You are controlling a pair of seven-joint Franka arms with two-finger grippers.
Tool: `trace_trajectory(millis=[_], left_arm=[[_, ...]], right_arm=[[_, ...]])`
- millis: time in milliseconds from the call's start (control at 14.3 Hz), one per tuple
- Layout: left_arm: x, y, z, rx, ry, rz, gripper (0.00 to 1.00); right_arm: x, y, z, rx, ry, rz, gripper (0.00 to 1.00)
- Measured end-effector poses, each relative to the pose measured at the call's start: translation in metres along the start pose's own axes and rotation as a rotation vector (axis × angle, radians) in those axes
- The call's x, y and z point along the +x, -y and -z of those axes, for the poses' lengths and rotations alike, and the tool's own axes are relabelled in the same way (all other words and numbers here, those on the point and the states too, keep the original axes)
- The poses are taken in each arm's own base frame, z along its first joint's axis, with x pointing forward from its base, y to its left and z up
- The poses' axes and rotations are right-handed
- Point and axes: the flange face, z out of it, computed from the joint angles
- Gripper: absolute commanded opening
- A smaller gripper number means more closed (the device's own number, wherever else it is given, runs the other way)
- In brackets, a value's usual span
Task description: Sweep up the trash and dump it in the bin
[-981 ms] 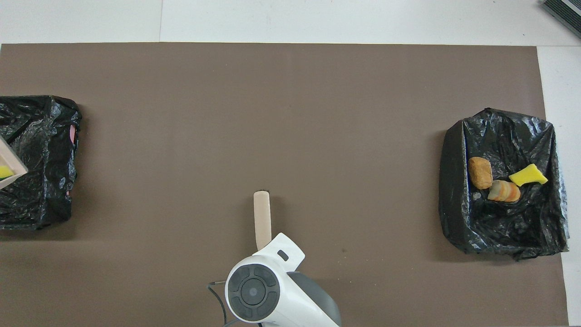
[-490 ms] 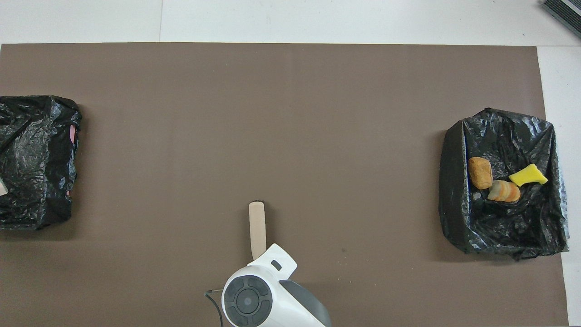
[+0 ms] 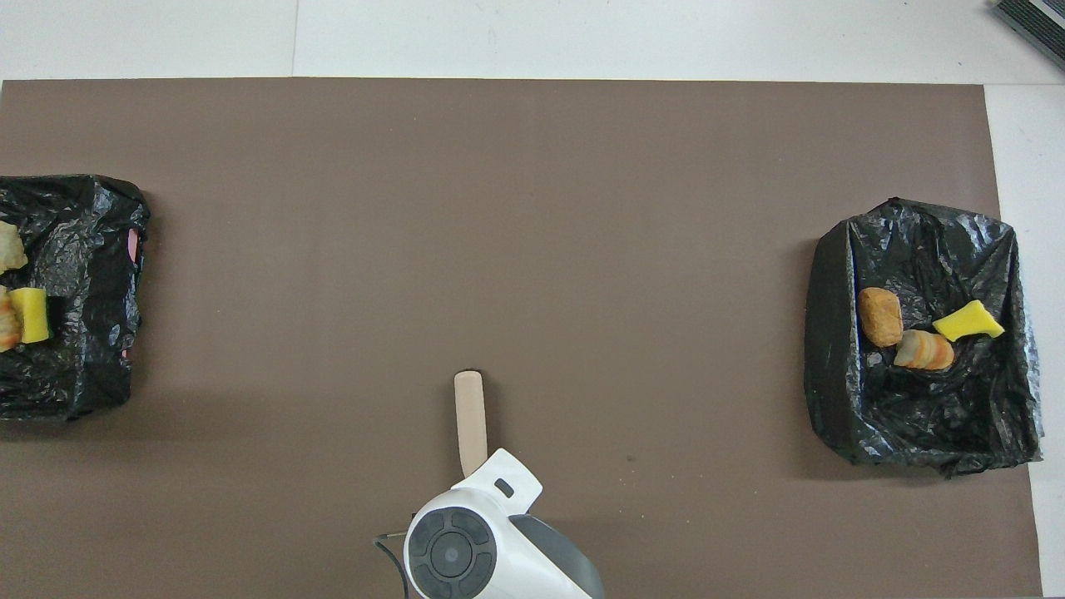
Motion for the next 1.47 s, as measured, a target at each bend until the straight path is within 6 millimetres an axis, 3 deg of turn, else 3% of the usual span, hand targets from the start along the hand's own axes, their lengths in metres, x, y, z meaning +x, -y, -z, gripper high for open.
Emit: trace_trajectory(millis=[140, 350, 560, 770, 1051, 1261, 1471], left_arm=[[0.005, 0.003, 0.004, 0.006, 0.039, -0.025, 0.00], [0.031, 0.012, 0.022, 0.037, 0.112, -0.093, 0.00], [0.040, 0.024, 0.049, 0.081, 0.205, -0.125, 0.00], [0.038, 0.030, 0.072, 0.110, 0.256, -0.122, 0.00], [0.039, 0.026, 0.105, 0.123, 0.189, -0.082, 0.00], [0.033, 0.009, 0.132, 0.116, 0.057, -0.025, 0.00], [0.029, -0.023, 0.161, 0.058, -0.082, 0.147, 0.00]], right_arm=[[0.005, 0.004, 0.019, -0.009, 0.006, -0.002, 1.00], [0.021, 0.003, 0.060, -0.023, -0.001, -0.013, 1.00], [0.051, -0.022, 0.115, -0.054, 0.012, 0.027, 1.00], [0.085, -0.072, 0.176, -0.067, 0.025, 0.114, 1.00], [0.121, -0.139, 0.233, -0.060, 0.031, 0.213, 1.00], [0.149, -0.195, 0.256, -0.043, 0.027, 0.303, 1.00], [0.168, -0.247, 0.269, -0.034, 0.011, 0.391, 1.00]])
